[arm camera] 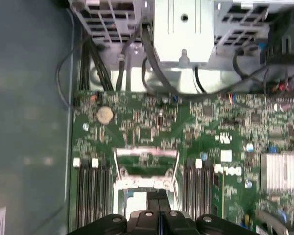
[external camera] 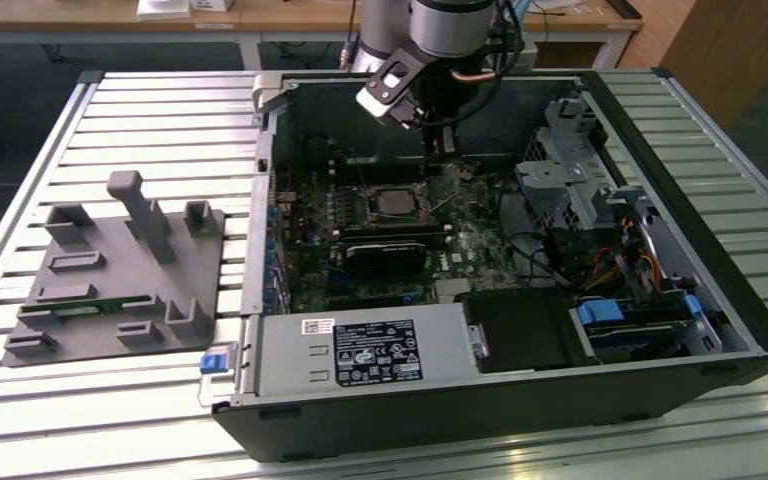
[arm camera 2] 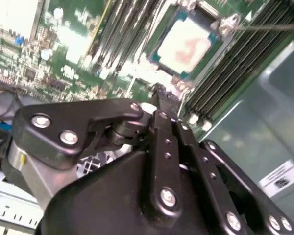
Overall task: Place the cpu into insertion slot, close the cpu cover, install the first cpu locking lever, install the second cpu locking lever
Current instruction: 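Close the cpu cover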
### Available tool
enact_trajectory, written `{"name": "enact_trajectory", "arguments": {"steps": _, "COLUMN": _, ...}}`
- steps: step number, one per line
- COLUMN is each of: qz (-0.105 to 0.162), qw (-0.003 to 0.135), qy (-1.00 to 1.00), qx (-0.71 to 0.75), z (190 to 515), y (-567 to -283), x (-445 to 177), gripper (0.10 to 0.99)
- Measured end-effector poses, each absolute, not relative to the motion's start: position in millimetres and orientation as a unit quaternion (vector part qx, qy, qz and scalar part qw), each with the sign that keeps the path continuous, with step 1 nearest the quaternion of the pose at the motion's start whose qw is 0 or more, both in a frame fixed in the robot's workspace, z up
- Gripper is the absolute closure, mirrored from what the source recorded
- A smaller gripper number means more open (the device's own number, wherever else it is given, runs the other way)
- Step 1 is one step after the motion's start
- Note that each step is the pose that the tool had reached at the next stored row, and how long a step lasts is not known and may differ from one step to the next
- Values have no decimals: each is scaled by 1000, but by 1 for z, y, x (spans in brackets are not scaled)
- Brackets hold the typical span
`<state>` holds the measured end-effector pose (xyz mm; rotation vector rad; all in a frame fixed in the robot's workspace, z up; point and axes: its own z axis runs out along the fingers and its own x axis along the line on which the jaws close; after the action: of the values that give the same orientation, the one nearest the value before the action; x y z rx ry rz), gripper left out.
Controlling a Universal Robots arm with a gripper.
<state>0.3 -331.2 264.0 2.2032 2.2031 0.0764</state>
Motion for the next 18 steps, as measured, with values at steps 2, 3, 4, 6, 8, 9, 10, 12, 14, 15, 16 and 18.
{"name": "enact_trajectory", "arguments": {"steps": 2, "qz": 24, "qw": 12, "qy": 708, "qx": 706, "z": 264, "y": -331, "x": 7, "gripper": 980}}
{"name": "enact_trajectory", "arguments": {"steps": 3, "qz": 24, "qw": 12, "qy": 708, "qx": 706, "z": 263, "y": -331, "x": 10, "gripper": 980}}
{"name": "enact_trajectory", "arguments": {"steps": 4, "qz": 24, "qw": 12, "qy": 708, "qx": 706, "z": 263, "y": -330, "x": 13, "gripper": 980}}
{"name": "enact_trajectory", "arguments": {"steps": 6, "qz": 24, "qw": 12, "qy": 709, "qx": 705, "z": 263, "y": -329, "x": 16, "gripper": 980}}
{"name": "enact_trajectory", "arguments": {"steps": 8, "qz": 24, "qw": 12, "qy": 710, "qx": 704, "z": 263, "y": -329, "x": 19, "gripper": 980}}
{"name": "enact_trajectory", "arguments": {"steps": 9, "qz": 24, "qw": 11, "qy": 710, "qx": 704, "z": 262, "y": -329, "x": 22, "gripper": 980}}
{"name": "enact_trajectory", "arguments": {"steps": 10, "qz": 23, "qw": 11, "qy": 710, "qx": 704, "z": 262, "y": -328, "x": 24, "gripper": 980}}
{"name": "enact_trajectory", "arguments": {"steps": 12, "qz": 23, "qw": 11, "qy": 710, "qx": 703, "z": 261, "y": -328, "x": 28, "gripper": 980}}
{"name": "enact_trajectory", "arguments": {"steps": 14, "qz": 23, "qw": 11, "qy": 712, "qx": 702, "z": 261, "y": -328, "x": 30, "gripper": 980}}
{"name": "enact_trajectory", "arguments": {"steps": 15, "qz": 23, "qw": 11, "qy": 713, "qx": 701, "z": 260, "y": -328, "x": 31, "gripper": 980}}
{"name": "enact_trajectory", "arguments": {"steps": 16, "qz": 23, "qw": 10, "qy": 714, "qx": 699, "z": 260, "y": -327, "x": 32, "gripper": 980}}
{"name": "enact_trajectory", "arguments": {"steps": 18, "qz": 23, "qw": 10, "qy": 716, "qx": 698, "z": 259, "y": -326, "x": 33, "gripper": 980}}
